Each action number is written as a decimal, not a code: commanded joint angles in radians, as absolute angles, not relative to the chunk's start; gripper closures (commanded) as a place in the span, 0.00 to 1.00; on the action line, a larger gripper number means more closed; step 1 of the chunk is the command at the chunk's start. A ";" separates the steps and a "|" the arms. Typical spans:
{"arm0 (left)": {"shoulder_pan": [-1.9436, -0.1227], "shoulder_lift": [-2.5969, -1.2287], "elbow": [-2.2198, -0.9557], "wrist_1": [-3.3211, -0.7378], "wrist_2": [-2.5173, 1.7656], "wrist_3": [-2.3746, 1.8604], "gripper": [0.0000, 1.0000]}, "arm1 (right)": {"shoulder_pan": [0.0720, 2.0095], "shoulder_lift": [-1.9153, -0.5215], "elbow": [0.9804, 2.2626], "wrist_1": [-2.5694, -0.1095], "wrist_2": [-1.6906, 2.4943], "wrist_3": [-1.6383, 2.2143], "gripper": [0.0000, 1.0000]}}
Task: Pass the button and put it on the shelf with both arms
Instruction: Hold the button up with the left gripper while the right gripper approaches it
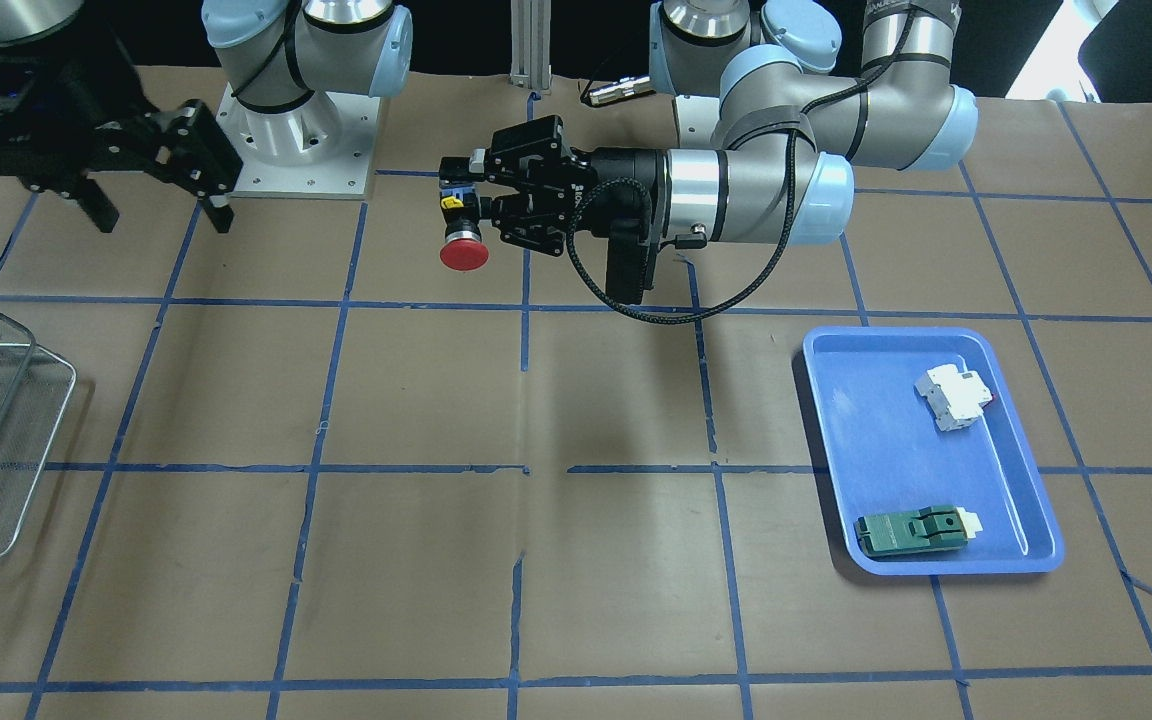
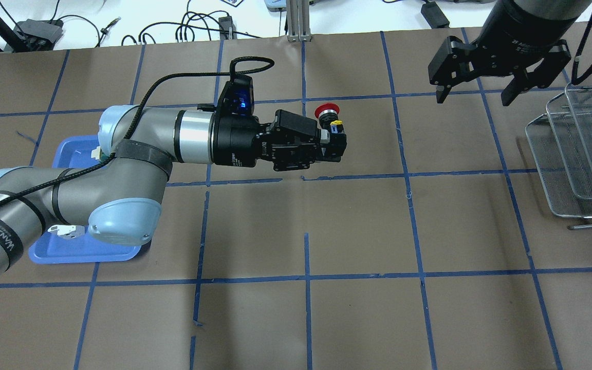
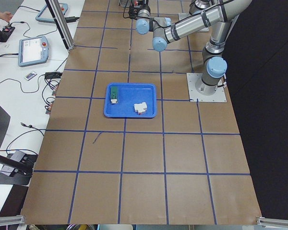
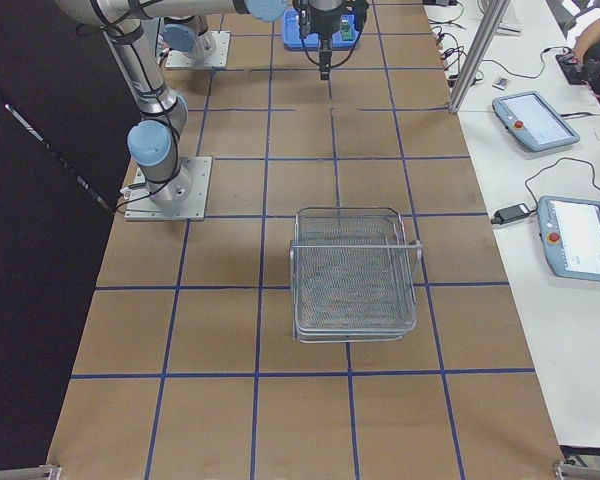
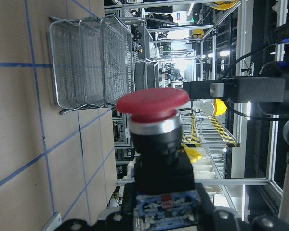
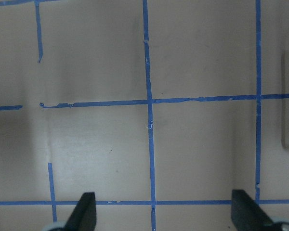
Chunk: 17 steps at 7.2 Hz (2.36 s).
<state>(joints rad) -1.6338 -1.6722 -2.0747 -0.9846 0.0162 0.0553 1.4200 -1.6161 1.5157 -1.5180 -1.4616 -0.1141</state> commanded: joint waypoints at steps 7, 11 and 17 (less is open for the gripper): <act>-1.638 -1.744 -2.062 -0.980 -0.106 0.061 0.96 | 1.421 -1.605 1.644 -1.423 -0.816 -0.236 0.00; -1.638 -1.743 -2.063 -0.980 -0.106 0.061 0.96 | 1.445 -1.531 1.658 -1.629 -0.591 -0.180 0.00; -1.640 -1.743 -2.063 -0.980 -0.106 0.060 0.95 | 1.514 -1.496 1.710 -1.681 -0.597 -0.198 0.00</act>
<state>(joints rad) -1.6387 -1.7426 -2.0632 -0.9802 -0.1058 0.0604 1.4988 -1.4905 1.6941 -1.6872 -0.5960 -0.2112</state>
